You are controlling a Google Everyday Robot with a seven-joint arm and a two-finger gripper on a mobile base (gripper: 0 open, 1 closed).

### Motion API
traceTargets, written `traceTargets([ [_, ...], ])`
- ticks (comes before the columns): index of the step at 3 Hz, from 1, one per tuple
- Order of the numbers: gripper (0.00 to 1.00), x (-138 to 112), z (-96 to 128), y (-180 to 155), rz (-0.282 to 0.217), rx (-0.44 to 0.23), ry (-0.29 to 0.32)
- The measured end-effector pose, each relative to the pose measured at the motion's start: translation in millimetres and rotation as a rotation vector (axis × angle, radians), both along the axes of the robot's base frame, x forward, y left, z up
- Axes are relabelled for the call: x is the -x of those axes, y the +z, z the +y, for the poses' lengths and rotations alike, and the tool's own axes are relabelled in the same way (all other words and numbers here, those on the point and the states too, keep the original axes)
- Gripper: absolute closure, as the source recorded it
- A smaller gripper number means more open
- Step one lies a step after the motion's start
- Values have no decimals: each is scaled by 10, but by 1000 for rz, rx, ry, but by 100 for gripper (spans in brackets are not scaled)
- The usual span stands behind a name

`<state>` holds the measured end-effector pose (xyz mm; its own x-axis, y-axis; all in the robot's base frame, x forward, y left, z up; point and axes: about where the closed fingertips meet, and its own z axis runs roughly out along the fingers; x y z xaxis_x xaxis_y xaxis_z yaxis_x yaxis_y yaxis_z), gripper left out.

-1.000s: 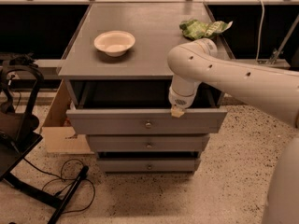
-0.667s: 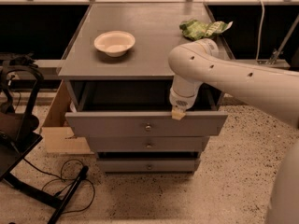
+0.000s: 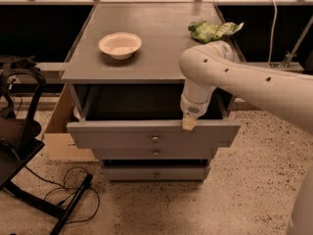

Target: Open top drawer

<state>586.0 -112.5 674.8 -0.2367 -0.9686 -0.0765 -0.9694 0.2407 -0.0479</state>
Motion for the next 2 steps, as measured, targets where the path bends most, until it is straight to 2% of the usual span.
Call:
traceTargets([
  [1,54,0,0,-1,0,0,0],
  [2,32,0,0,-1,0,0,0],
])
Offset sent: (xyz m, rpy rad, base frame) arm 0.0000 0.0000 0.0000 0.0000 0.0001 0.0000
